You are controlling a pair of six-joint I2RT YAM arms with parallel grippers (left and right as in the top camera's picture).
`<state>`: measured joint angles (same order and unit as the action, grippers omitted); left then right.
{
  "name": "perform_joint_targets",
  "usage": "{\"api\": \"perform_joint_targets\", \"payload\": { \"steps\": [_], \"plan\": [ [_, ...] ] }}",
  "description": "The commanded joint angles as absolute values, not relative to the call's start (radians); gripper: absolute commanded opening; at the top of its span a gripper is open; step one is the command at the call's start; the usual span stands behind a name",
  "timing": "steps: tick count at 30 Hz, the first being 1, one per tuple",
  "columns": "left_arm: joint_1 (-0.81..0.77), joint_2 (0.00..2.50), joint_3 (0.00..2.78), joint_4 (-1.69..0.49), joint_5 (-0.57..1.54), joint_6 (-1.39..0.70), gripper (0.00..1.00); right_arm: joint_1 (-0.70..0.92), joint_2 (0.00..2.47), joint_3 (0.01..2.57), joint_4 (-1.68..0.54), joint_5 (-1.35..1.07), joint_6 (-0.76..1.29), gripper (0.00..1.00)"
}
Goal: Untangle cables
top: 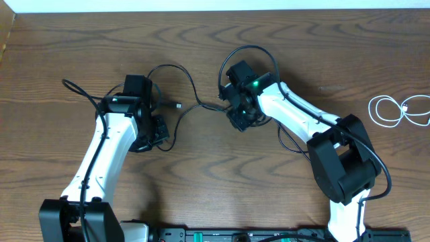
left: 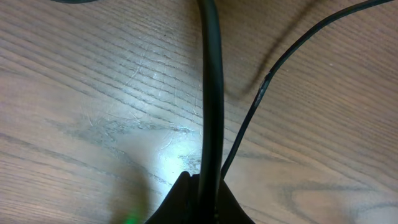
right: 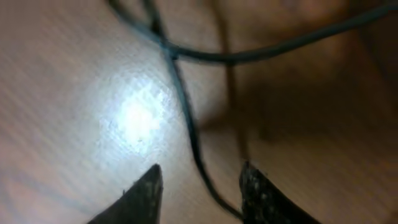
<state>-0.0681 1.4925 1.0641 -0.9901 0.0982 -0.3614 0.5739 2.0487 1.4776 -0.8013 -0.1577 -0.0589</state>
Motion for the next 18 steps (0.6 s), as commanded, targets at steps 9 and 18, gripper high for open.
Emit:
{"api": "perform_joint_targets", "payload": {
  "steps": [9,18],
  "plan": [
    [-0.070,1.498,1.051,-0.986,0.084,-0.348,0.08,0.478,2.031,1.472,-0.614,-0.273,0.772,0.43],
    [-0.070,1.498,1.051,-0.982,0.084,-0.348,0.08,0.530,2.031,1.472,-0.575,-0.233,1.024,0.52]
  ]
}}
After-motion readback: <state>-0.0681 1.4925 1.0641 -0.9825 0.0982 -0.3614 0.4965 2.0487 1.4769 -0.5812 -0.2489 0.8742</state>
